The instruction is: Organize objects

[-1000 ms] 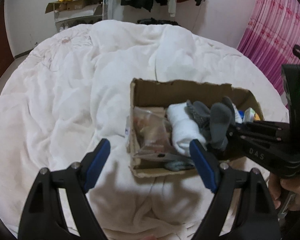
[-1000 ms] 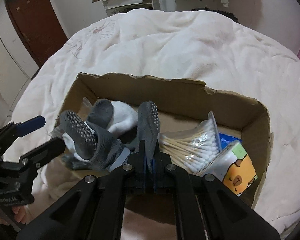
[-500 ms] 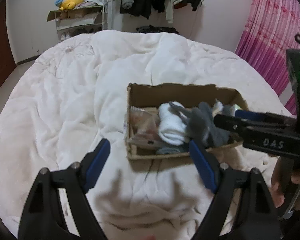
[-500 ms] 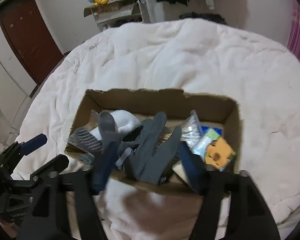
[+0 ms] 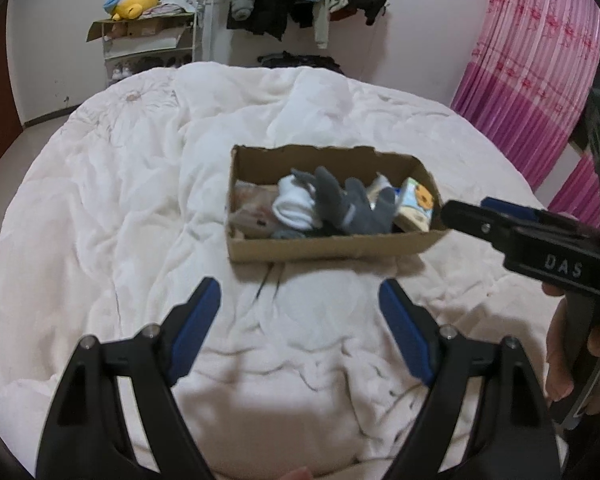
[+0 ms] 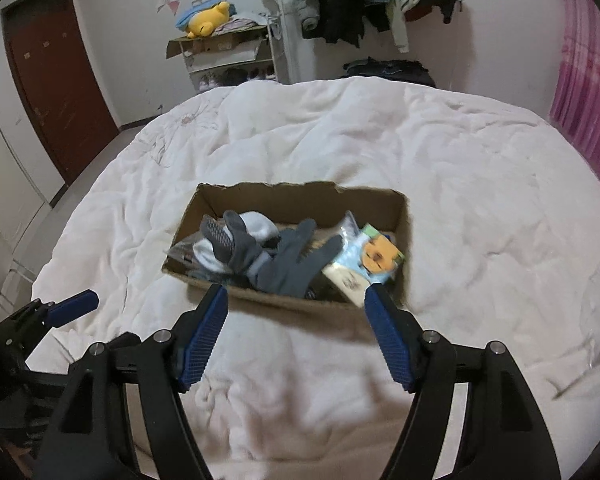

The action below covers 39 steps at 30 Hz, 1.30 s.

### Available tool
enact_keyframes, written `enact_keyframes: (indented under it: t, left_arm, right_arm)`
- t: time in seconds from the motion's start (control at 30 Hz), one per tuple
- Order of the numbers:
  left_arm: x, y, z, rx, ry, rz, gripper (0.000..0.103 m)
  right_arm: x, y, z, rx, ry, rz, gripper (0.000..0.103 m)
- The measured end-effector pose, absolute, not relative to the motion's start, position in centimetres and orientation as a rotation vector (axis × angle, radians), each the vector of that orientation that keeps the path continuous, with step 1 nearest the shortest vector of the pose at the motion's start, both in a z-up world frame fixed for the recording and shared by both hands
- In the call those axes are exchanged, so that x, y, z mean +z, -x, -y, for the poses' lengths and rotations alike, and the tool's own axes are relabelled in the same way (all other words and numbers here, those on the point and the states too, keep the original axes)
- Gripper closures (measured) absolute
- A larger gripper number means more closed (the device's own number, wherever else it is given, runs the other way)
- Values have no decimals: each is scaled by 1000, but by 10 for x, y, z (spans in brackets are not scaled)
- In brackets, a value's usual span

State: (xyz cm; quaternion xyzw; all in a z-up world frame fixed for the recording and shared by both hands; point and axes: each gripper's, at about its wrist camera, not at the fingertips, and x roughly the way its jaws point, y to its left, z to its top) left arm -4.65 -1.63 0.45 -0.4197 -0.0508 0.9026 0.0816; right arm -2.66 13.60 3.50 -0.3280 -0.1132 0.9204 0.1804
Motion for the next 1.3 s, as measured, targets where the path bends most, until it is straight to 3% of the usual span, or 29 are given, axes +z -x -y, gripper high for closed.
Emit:
enact_keyframes:
  t: [0.4,0.7,0.83,1.3]
  left_arm:
    - [18,7,4,2672,1226,111,20]
    - [-1,0,-1,2680,1258,144,20]
    - [-4,0,0,2694,1258,152,20]
    - [-5,3,-2,2685,1270,139,20]
  right_arm:
    - [28,-28,-119,2581,885,361,29]
    - [9,-40,-123,2565,882,363,29]
    - [7,-39,-125,2581,900,361,20]
    - [4,-37,-128,2574,926,345,19]
